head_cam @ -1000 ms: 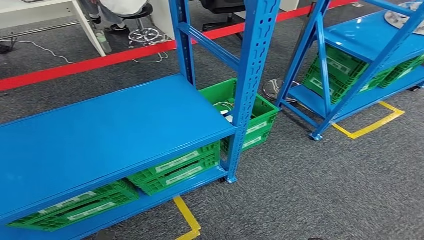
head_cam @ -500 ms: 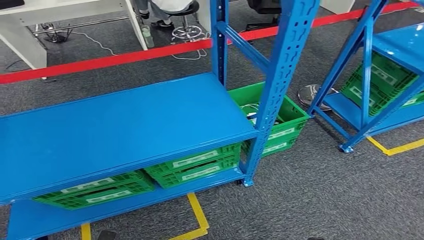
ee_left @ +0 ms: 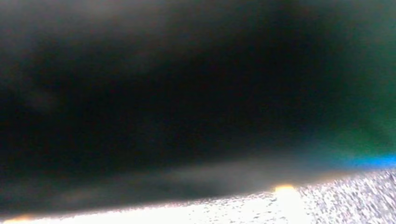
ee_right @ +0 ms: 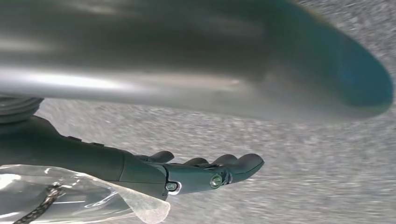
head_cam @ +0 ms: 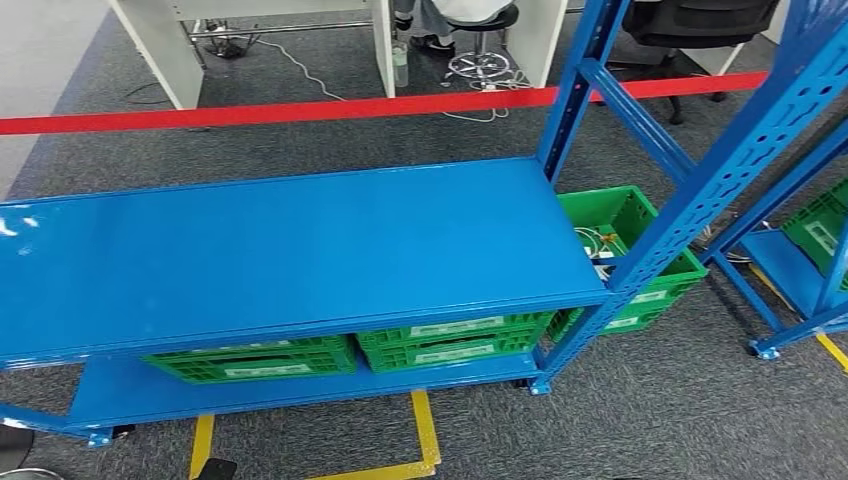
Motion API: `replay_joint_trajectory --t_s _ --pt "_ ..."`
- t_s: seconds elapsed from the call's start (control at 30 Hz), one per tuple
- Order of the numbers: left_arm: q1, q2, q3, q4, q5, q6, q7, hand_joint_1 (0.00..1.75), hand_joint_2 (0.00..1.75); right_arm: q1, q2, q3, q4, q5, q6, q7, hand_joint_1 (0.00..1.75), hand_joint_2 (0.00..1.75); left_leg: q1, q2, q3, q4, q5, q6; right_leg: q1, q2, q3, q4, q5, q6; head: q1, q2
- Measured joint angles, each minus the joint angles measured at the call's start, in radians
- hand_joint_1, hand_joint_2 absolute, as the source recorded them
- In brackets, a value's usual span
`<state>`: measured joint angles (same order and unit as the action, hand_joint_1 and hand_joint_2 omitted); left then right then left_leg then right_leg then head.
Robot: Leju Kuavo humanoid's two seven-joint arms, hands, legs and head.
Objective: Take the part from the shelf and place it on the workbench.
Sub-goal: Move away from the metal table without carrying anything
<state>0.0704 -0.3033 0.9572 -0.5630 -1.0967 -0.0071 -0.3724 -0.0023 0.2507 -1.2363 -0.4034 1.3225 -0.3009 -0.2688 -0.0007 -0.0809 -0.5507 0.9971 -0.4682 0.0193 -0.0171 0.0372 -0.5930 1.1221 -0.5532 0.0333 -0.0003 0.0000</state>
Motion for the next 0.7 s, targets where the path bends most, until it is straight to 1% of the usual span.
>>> replay_joint_trajectory --t_s 0.03,0.07,0.1,0.13,0.17,0.2,0.23,0.27,0.3,0.33,0.37,0.4,0.43,0.47,0.5,0.53,0.57,0.6,0.67,0.7 --pt "-0.001 0.000 0.000 0.001 0.001 0.001 -0.001 0.00 0.00 0.000 0.000 0.000 0.000 -0.001 0.000 0.000 0.00 0.00 0.000 -0.013 -0.001 0.003 -0.002 -0.005 -0.003 0.025 0.024 -0.056 0.023 -0.002 -0.001 0.000" --pt "-0.001 0.000 0.000 0.002 0.001 0.002 -0.002 0.00 0.00 0.001 0.000 0.000 0.001 -0.001 0.000 0.000 0.00 0.00 0.000 -0.024 -0.004 0.006 -0.002 -0.011 -0.005 0.045 0.039 -0.089 0.032 -0.005 -0.001 0.000" --pt "0.000 0.001 0.000 0.002 0.002 0.003 -0.004 0.00 0.00 0.001 0.000 0.000 0.002 -0.002 0.000 0.000 0.00 0.00 0.002 -0.035 -0.009 0.007 -0.001 -0.017 -0.005 0.056 0.045 -0.099 0.030 -0.011 -0.001 0.000" --pt "0.000 0.001 0.000 0.003 0.002 0.005 -0.005 0.00 0.00 0.001 0.000 0.000 0.002 -0.002 0.001 0.000 0.00 0.00 0.004 -0.046 -0.013 0.007 0.001 -0.024 -0.003 0.047 0.048 -0.101 0.031 -0.017 -0.001 0.000" --pt "0.001 0.002 0.000 0.004 0.002 0.006 -0.006 0.00 0.00 0.001 -0.001 0.000 0.002 -0.002 0.001 0.000 0.00 0.00 0.006 -0.049 -0.016 0.007 0.001 -0.030 -0.002 0.035 0.050 -0.103 0.033 -0.024 -0.001 0.000" --pt "0.002 0.002 0.000 0.005 0.002 0.008 -0.007 0.00 0.00 0.001 -0.001 0.000 0.002 -0.002 0.001 0.000 0.00 0.00 0.006 -0.035 -0.020 0.015 -0.004 -0.035 -0.002 0.024 0.052 -0.105 0.034 -0.030 -0.002 0.000" --pt "0.001 0.003 0.000 0.006 0.003 0.008 -0.007 0.00 0.00 0.001 -0.001 0.000 0.002 -0.002 0.001 -0.001 0.00 0.00 0.005 -0.010 -0.031 0.039 -0.020 -0.040 -0.003 0.010 0.055 -0.108 0.034 -0.036 -0.004 0.000" --pt "0.000 0.003 0.000 0.006 0.004 0.009 -0.008 0.00 0.00 0.001 -0.001 0.001 0.002 -0.002 0.001 -0.001 0.00 0.00 0.004 0.022 -0.052 0.085 -0.045 -0.045 -0.003 -0.005 0.059 -0.110 0.033 -0.042 -0.007 0.000" --pt "-0.002 0.003 -0.001 0.007 0.004 0.010 -0.008 0.00 0.00 0.003 -0.001 0.001 0.002 -0.002 0.001 -0.001 0.00 0.00 0.004 0.050 -0.083 0.150 -0.076 -0.049 -0.001 -0.021 0.061 -0.111 0.030 -0.046 -0.010 0.000" --pt "-0.002 0.003 -0.001 0.007 0.005 0.010 -0.009 0.00 0.00 0.004 -0.002 0.000 0.002 -0.002 0.001 -0.001 0.00 0.00 0.005 0.063 -0.117 0.220 -0.105 -0.052 0.001 -0.039 0.063 -0.110 0.027 -0.049 -0.011 0.000" --pt "-0.002 0.003 -0.002 0.008 0.005 0.010 -0.009 0.00 0.00 0.005 -0.002 0.000 0.002 -0.003 0.001 -0.001 0.00 0.00 0.007 0.068 -0.144 0.273 -0.121 -0.054 0.003 -0.055 0.065 -0.110 0.025 -0.051 -0.011 0.000" --pt "-0.001 0.003 -0.002 0.009 0.006 0.010 -0.009 0.00 0.00 0.004 -0.002 0.000 0.002 -0.004 0.002 -0.001 0.00 0.00 0.007 0.070 -0.156 0.295 -0.119 -0.054 0.004 -0.070 0.067 -0.110 0.022 -0.052 -0.011 0.000" --pt "0.000 0.003 -0.001 0.009 0.006 0.010 -0.009 0.00 0.00 0.003 -0.002 0.000 0.002 -0.007 0.004 -0.001 0.00 0.00 0.007 0.072 -0.147 0.276 -0.098 -0.052 0.005 -0.084 0.070 -0.110 0.020 -0.052 -0.011 0.000" --pt "0.000 0.003 -0.001 0.009 0.007 0.010 -0.010 0.00 0.00 0.002 -0.002 0.000 0.002 -0.010 0.007 -0.002 0.00 0.00 0.006 0.080 -0.120 0.223 -0.066 -0.048 0.007 -0.097 0.075 -0.110 0.017 -0.051 -0.011 0.000" --pt "0.000 0.003 -0.001 0.009 0.008 0.010 -0.011 0.00 0.00 0.002 -0.002 0.000 0.002 -0.013 0.010 -0.003 0.00 0.00 0.002 0.101 -0.085 0.153 -0.033 -0.041 0.008 -0.109 0.079 -0.111 0.013 -0.050 -0.011 0.000" --pt "-0.001 0.003 -0.002 0.009 0.008 0.011 -0.011 0.00 0.00 0.001 -0.002 0.000 0.002 -0.015 0.013 -0.003 0.00 0.00 -0.004 0.122 -0.050 0.088 -0.011 -0.033 0.010 -0.118 0.080 -0.110 0.008 -0.046 -0.011 0.000" --pt "-0.001 0.004 -0.002 0.009 0.009 0.011 -0.012 0.00 0.00 0.001 -0.002 0.000 0.002 -0.017 0.014 -0.004 0.00 0.00 -0.009 0.141 -0.026 0.042 0.001 -0.026 0.013 -0.126 0.080 -0.110 0.003 -0.042 -0.011 0.000" --pt "-0.001 0.003 -0.002 0.009 0.009 0.011 -0.012 0.00 0.00 0.000 -0.002 0.000 0.002 -0.020 0.016 -0.003 0.00 0.00 -0.012 0.154 -0.015 0.018 0.002 -0.024 0.016 -0.131 0.079 -0.109 -0.002 -0.043 -0.010 0.000" --pt "0.003 0.002 -0.002 0.009 0.010 0.012 -0.013 0.00 0.87 -0.003 -0.002 0.000 0.002 -0.032 0.024 0.002 0.00 0.00 -0.013 0.150 -0.012 0.012 0.000 -0.027 0.019 -0.138 0.080 -0.109 -0.007 -0.048 -0.009 0.000" --pt "0.004 0.002 -0.002 0.009 0.011 0.014 -0.012 0.00 1.31 -0.004 -0.002 0.000 0.002 -0.039 0.029 0.005 0.00 0.44 -0.013 0.148 -0.012 0.012 0.000 -0.028 0.019 -0.138 0.082 -0.111 -0.007 -0.051 -0.009 0.000"
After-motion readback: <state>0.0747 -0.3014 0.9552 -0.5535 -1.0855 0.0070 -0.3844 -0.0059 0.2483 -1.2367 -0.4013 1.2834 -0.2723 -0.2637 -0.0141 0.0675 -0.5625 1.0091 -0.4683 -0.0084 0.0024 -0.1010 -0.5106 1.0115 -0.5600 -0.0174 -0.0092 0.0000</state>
